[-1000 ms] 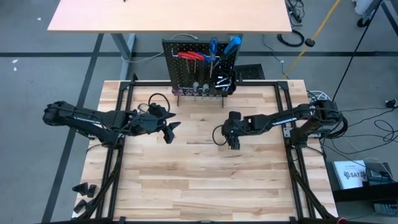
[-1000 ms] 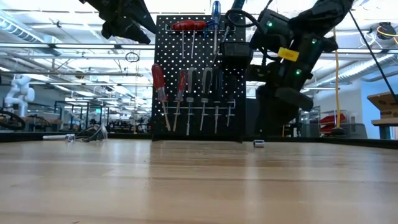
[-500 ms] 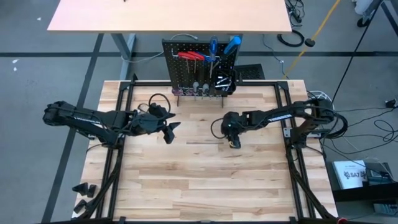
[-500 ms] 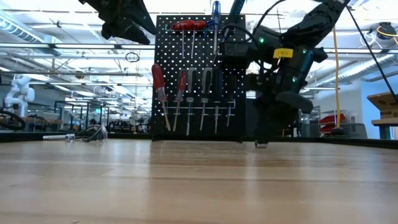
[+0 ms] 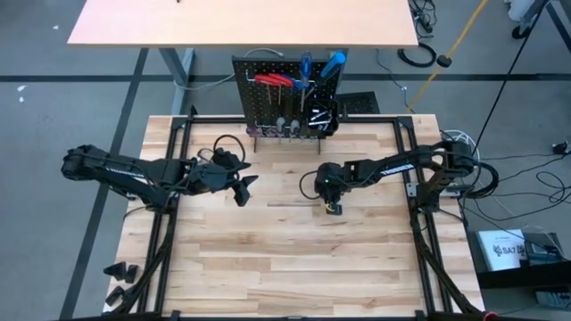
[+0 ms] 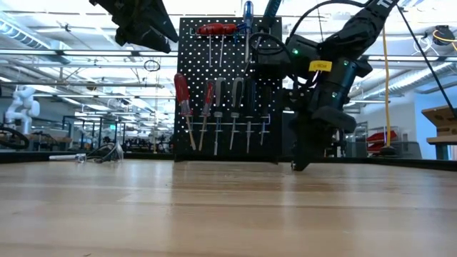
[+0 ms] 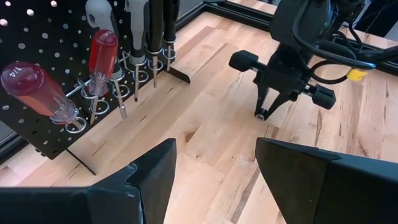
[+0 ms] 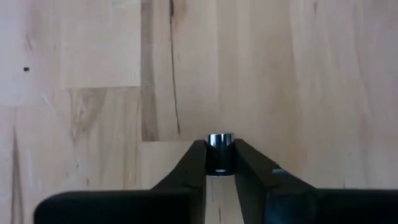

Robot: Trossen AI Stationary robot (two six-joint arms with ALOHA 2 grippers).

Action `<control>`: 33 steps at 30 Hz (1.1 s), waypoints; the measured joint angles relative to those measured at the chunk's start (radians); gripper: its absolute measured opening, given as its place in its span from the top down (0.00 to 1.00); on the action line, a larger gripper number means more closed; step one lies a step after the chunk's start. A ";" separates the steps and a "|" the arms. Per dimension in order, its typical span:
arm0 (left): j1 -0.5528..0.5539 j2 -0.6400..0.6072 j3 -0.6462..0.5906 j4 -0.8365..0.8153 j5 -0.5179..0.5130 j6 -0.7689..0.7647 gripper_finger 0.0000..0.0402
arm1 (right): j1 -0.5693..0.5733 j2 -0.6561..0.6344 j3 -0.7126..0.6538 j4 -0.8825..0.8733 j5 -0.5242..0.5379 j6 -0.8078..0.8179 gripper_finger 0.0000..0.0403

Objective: Hang tools onto peg board
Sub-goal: Put the socket wrench into the black bin on the peg board

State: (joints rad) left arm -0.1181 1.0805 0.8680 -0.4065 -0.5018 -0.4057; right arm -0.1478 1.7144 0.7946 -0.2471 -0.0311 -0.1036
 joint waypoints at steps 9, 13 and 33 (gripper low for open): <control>-0.060 -0.044 0.000 0.071 0.007 0.111 0.43 | 0.039 -0.154 -0.008 -0.016 0.080 0.091 0.90; -0.131 -0.091 0.000 0.102 0.064 0.234 0.43 | 0.066 -0.237 -0.007 -0.003 0.095 0.129 0.90; -0.209 -0.324 -0.199 0.415 -0.080 0.552 0.43 | 0.061 -0.687 0.158 0.195 0.425 0.249 0.90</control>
State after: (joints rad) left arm -0.3275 0.7564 0.6693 0.0081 -0.5815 0.1459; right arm -0.0868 1.0277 0.9530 -0.0522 0.3943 0.1456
